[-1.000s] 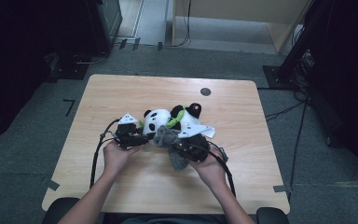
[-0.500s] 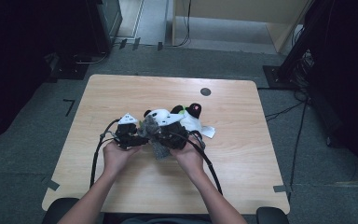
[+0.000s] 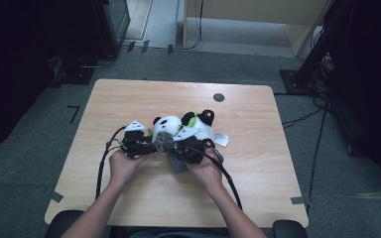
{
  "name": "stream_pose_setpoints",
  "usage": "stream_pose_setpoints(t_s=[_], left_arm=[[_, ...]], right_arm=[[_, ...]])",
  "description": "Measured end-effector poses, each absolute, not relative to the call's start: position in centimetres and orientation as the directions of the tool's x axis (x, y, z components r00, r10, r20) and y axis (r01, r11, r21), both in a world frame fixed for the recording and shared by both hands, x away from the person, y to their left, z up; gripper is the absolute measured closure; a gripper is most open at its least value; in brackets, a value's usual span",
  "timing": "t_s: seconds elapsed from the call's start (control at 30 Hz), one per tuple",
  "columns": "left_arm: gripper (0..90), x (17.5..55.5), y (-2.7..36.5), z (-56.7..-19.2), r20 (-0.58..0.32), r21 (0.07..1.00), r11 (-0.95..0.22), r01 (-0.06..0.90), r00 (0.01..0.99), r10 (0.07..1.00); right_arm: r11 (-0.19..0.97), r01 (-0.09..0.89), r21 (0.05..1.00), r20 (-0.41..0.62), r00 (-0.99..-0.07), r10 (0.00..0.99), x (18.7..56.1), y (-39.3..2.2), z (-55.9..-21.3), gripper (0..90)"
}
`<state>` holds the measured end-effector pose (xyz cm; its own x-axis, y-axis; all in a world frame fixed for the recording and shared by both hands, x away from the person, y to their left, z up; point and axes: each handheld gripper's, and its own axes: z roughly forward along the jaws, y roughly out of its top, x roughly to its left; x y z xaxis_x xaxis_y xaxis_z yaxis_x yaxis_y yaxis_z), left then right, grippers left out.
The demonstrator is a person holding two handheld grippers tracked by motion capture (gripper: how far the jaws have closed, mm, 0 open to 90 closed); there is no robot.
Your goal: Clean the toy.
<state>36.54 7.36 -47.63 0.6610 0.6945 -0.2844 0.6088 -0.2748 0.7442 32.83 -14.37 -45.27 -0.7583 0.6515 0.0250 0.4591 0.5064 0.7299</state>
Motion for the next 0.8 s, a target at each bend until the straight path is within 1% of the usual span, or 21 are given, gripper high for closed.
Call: stream_pose_setpoints(t_s=[0.07,0.33,0.57,0.8], left_arm=[[51.1,36.6,7.4,-47.6,-0.291,0.742,-0.271,0.613,0.659,0.693],[52.6,36.6,7.2,-47.6,-0.271,0.745,-0.288,0.601,0.667,0.694],[53.1,36.5,7.1,-47.5,-0.248,0.749,-0.307,0.587,0.678,0.692],[53.3,36.5,7.0,-47.5,-0.244,0.749,-0.311,0.585,0.680,0.692]], right_arm=[[0.520,0.459,0.720,0.012,-0.758,0.652,32.7,-15.0,-45.4,81.1],[0.563,0.473,0.678,-0.011,-0.759,0.651,31.8,-16.7,-45.7,81.1],[0.557,0.481,0.677,-0.006,-0.753,0.658,31.0,-18.9,-45.7,81.1],[0.532,0.514,0.673,0.017,-0.730,0.683,30.5,-21.4,-45.8,81.1]])
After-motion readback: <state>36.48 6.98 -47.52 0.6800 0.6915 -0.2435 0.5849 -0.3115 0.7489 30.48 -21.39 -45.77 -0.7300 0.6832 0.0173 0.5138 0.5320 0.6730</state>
